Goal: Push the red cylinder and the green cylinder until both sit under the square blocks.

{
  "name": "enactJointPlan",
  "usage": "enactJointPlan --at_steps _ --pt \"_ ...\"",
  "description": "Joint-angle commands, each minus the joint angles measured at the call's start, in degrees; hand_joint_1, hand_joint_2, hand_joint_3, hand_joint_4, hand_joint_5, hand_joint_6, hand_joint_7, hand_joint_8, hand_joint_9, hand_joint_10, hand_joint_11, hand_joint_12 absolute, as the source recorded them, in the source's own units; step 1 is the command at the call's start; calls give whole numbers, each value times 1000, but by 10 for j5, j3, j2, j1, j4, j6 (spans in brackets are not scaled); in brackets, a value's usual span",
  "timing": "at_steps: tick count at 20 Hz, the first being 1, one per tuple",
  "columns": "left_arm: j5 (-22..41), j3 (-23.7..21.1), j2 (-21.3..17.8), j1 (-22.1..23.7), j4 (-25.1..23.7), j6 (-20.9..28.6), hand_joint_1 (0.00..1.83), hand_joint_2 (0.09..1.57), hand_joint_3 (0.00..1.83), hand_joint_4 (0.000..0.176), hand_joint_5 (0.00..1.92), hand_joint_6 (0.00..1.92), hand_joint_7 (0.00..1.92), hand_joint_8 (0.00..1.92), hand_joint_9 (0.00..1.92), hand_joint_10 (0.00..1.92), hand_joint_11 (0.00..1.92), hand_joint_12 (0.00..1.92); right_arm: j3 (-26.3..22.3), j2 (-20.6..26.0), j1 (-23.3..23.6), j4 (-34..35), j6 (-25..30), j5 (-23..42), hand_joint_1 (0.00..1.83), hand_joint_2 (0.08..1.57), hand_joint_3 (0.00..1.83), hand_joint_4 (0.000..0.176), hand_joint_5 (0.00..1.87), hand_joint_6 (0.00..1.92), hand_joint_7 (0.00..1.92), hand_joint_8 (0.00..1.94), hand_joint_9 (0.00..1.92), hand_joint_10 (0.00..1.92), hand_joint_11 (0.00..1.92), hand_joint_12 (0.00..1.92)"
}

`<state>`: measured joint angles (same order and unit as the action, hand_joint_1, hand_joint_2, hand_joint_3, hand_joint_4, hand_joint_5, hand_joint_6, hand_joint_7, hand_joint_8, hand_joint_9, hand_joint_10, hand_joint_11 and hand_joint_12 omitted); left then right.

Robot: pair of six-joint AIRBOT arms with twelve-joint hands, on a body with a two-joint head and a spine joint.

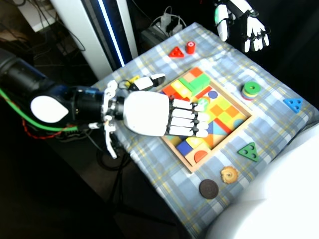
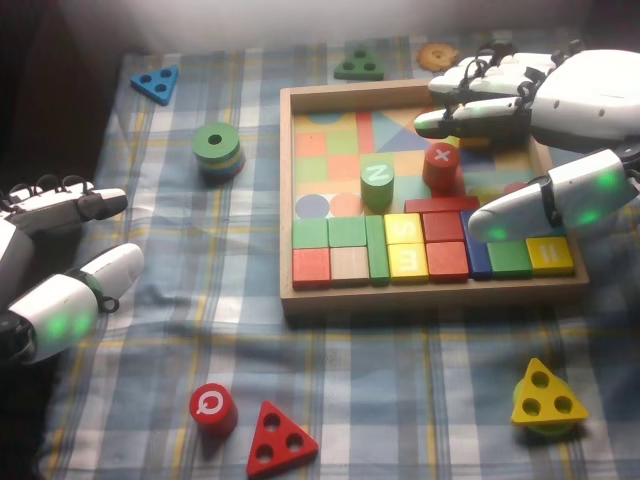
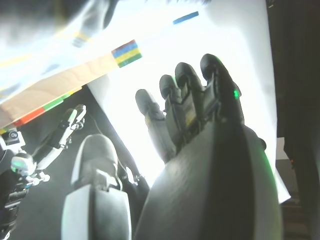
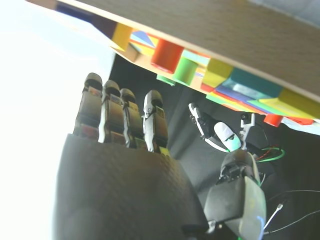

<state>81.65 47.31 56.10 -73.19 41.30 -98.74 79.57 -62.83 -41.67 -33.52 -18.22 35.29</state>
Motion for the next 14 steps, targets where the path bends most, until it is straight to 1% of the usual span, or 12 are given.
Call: enactJointPlan --at_steps 1,3,4,6,7,8,9,10,11,12,13,14 --pt "64 0 0 5 -20 5 530 1206 2 25 660 1 460 1 312 90 0 384 2 1 5 17 5 51 0 861 13 82 244 14 0 0 0 0 0 0" --pt "63 0 0 5 -20 5 522 1208 3 32 651 0 460 1 310 87 0 386 2 2 5 10 9 46 0 851 7 85 251 15 0 0 0 0 0 0" --pt "63 1 0 5 -20 5 556 1197 0 26 650 0 457 1 309 86 0 389 2 2 5 7 10 44 0 830 0 85 260 16 0 0 0 0 0 0" --pt "62 0 0 5 -20 5 561 1195 0 19 662 3 455 1 318 86 0 431 2 4 5 -2 12 38 0 830 0 69 270 14 0 0 0 0 0 0" --pt "61 1 0 5 -20 5 561 1195 0 19 662 3 455 1 318 86 0 431 2 5 5 -5 14 36 0 830 0 69 270 14 0 0 0 0 0 0" --pt "61 1 0 5 -21 5 543 1197 0 23 660 1 448 0 313 81 0 391 1 7 5 -9 16 34 0 820 0 62 272 13 0 0 0 0 0 0" --pt "61 1 0 5 -21 5 545 1196 0 27 648 3 449 1 322 79 0 442 1 8 5 -12 17 31 0 813 0 50 284 14 0 0 0 0 0 0" --pt "61 1 0 5 -21 5 545 1196 0 27 648 3 449 1 322 79 0 442 0 8 5 -14 17 30 0 813 0 50 284 14 0 0 0 0 0 0" --pt "60 1 0 5 -21 5 524 1199 1 29 648 1 435 3 320 70 0 379 0 9 5 -17 17 27 0 820 0 21 295 14 0 0 0 0 0 0" --pt "60 1 0 5 -21 5 545 1193 0 20 657 2 444 2 328 67 0 404 -1 10 5 -20 17 25 0 811 0 10 301 14 0 0 0 0 0 0" --pt "59 1 0 5 -22 5 534 1197 1 16 665 2 437 1 320 55 0 349 -2 11 5 -22 17 22 0 806 0 4 313 17 0 0 0 0 0 0" --pt "58 1 0 5 -22 5 510 1200 2 25 660 0 438 1 324 53 0 339 -2 13 5 -25 17 19 0 800 0 0 321 17 0 0 0 0 0 0"
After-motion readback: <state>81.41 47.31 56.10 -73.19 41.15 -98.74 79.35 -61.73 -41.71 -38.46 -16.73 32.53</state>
